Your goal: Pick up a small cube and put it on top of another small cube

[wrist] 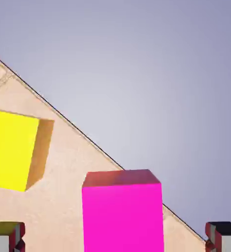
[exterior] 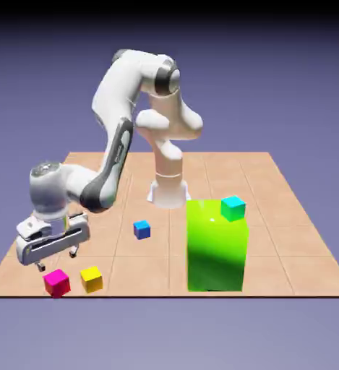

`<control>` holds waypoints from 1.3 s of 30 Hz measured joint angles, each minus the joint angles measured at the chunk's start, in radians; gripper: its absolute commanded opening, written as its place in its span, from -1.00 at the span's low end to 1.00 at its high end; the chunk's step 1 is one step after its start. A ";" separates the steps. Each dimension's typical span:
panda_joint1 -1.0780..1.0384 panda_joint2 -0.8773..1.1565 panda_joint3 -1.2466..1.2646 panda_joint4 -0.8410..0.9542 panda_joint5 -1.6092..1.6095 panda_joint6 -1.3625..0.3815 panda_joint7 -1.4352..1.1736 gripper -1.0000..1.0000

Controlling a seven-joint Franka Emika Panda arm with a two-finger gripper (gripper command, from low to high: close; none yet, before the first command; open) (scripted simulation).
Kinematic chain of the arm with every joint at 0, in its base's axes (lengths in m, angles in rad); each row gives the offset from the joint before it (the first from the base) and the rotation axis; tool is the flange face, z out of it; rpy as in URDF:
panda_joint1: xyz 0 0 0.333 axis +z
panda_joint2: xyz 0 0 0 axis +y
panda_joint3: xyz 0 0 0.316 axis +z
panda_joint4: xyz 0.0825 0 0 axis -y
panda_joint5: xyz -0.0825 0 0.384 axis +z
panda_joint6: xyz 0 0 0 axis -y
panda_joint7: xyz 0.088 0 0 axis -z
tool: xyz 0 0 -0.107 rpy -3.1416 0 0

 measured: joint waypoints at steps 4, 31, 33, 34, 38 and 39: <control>-0.045 0.145 0.055 0.035 0.051 0.110 -0.032 0.00; 0.735 -0.528 -0.080 -0.172 -0.258 -0.300 -0.336 -1.00; 0.809 -0.581 -0.090 -0.189 -0.284 -0.329 -0.370 -1.00; 0.844 -0.607 -0.092 -0.198 -0.297 -0.344 -0.387 -1.00; 0.980 -0.713 -0.108 -0.232 -0.348 -0.404 -0.454 -1.00; 1.014 -0.739 -0.112 -0.241 -0.361 -0.419 -0.471 -1.00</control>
